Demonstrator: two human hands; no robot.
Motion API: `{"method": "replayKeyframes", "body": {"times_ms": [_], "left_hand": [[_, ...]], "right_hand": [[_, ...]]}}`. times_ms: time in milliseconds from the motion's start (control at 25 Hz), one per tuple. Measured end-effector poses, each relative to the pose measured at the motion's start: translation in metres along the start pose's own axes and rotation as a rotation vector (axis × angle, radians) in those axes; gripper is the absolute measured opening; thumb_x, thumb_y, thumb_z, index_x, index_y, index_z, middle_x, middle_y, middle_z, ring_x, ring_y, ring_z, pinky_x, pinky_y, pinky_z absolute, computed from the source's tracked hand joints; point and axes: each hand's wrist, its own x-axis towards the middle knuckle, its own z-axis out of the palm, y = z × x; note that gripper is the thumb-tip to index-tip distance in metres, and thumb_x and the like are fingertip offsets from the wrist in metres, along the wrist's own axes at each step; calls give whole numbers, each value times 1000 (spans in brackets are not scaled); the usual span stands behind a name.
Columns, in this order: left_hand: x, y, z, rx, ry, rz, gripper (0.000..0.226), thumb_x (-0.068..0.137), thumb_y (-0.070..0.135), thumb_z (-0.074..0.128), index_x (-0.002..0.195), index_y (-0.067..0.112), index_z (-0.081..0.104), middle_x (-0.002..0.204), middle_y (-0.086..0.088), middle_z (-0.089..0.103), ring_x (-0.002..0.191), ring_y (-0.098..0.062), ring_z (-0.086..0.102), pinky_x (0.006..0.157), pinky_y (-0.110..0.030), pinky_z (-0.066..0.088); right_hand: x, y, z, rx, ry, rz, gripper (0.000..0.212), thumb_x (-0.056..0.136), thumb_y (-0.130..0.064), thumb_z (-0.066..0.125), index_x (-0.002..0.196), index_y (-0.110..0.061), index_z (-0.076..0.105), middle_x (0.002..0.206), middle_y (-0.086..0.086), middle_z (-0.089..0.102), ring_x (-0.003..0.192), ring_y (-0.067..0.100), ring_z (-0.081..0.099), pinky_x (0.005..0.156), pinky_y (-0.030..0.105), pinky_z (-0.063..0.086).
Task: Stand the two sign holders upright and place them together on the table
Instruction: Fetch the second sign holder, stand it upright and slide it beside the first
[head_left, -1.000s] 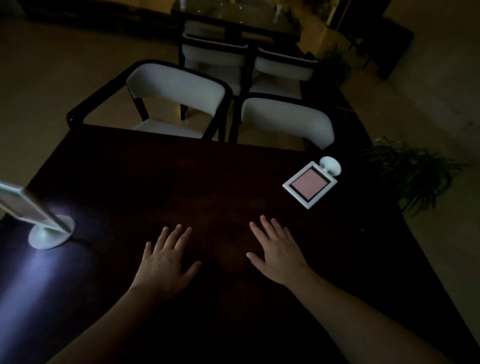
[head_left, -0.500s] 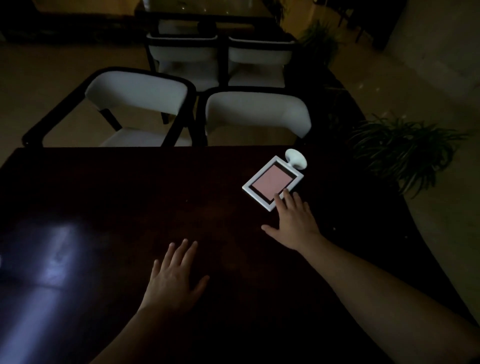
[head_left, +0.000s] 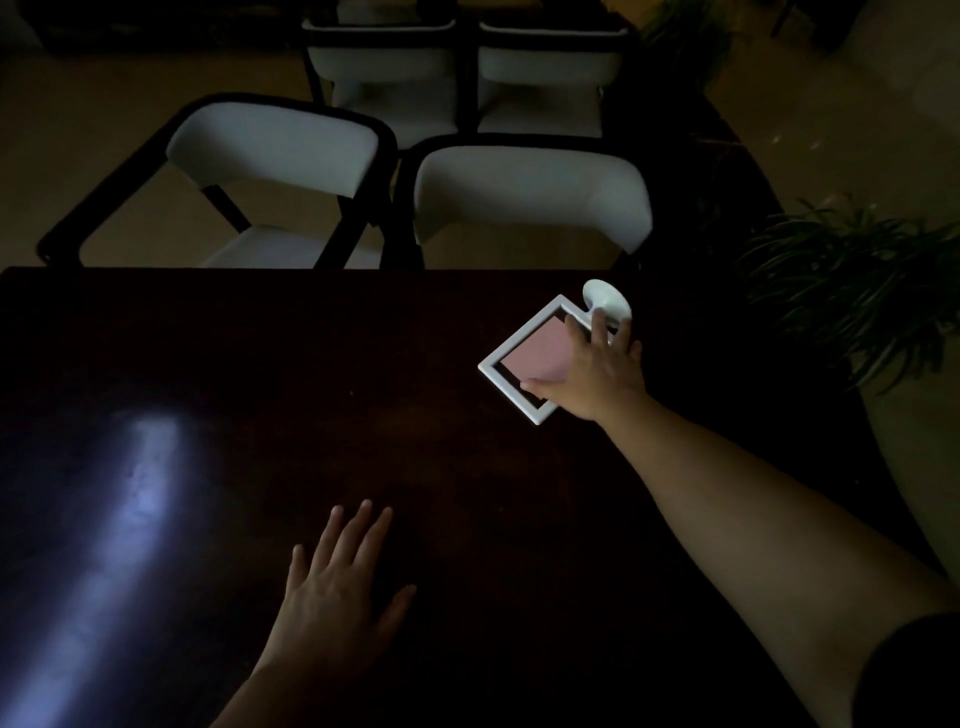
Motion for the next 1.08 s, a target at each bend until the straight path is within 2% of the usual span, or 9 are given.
{"method": "replayKeyframes", "body": {"times_ms": [80, 200, 360, 520, 600, 720, 800, 960, 1080], "left_hand": [[10, 3, -1, 21, 14, 20, 89, 80, 82, 23, 151, 41, -13, 162, 12, -12, 148, -15, -21, 118, -48, 0], [44, 17, -12, 33, 53, 58, 90, 83, 80, 26, 152, 37, -12, 164, 8, -11, 148, -18, -19, 120, -50, 3], [89, 46, -30, 2, 83, 78, 92, 84, 76, 37, 153, 37, -9, 162, 8, -13, 148, -21, -17, 119, -54, 2], [94, 58, -30, -15, 92, 89, 93, 82, 78, 36, 153, 39, -9, 160, 11, -13, 148, -20, -18, 117, -53, -1], [91, 54, -28, 2, 70, 82, 93, 81, 79, 34, 153, 39, -10, 162, 9, -13, 148, -20, -18, 118, -53, -1], [88, 45, -27, 13, 48, 70, 93, 82, 78, 35, 153, 38, -10, 164, 5, -12, 148, -21, -18, 120, -55, 1], [86, 37, -28, 8, 52, 58, 93, 83, 77, 37, 153, 36, -8, 164, 4, -10, 148, -21, -18, 120, -53, 0], [81, 27, -33, -12, 45, 46, 93, 85, 73, 43, 154, 34, -5, 164, 3, -10, 148, -21, -16, 120, -53, 1], [74, 22, -34, -25, 66, 28, 94, 85, 71, 45, 155, 33, -5, 165, 3, -9, 148, -21, -16, 120, -51, -1]], "right_hand": [[3, -2, 3, 5, -5, -1, 125, 61, -94, 49, 156, -25, 8, 165, 15, 3, 145, 51, -2, 115, 64, 15], [3, -4, 7, 37, -3, -2, 126, 58, -94, 54, 156, -26, 9, 165, 15, 5, 145, 52, -2, 115, 65, 16], [3, -4, 10, 47, 1, -17, 140, 43, -101, 51, 155, -28, 8, 163, 19, 5, 144, 52, 4, 112, 65, 20], [2, -3, 16, 41, 5, -43, 148, 34, -103, 49, 154, -30, 6, 161, 19, 1, 141, 54, 7, 111, 65, 23], [1, -2, 17, 49, 11, -59, 147, 33, -102, 50, 154, -31, 6, 159, 18, 5, 140, 54, 9, 110, 63, 27], [-4, -4, 20, 75, 61, -79, 141, 35, -100, 53, 151, -31, 15, 149, 16, 20, 133, 48, 21, 103, 60, 37], [-11, -10, 24, 68, 91, -103, 137, 36, -99, 54, 150, -31, 18, 144, 15, 25, 130, 45, 24, 102, 59, 38], [-35, -26, 33, 46, 136, -171, 133, 38, -98, 52, 148, -29, 21, 136, 15, 29, 129, 45, 26, 101, 59, 40], [-56, -42, 40, 43, 122, -240, 132, 41, -98, 51, 150, -30, 21, 138, 15, 29, 134, 47, 23, 100, 61, 41]]}}
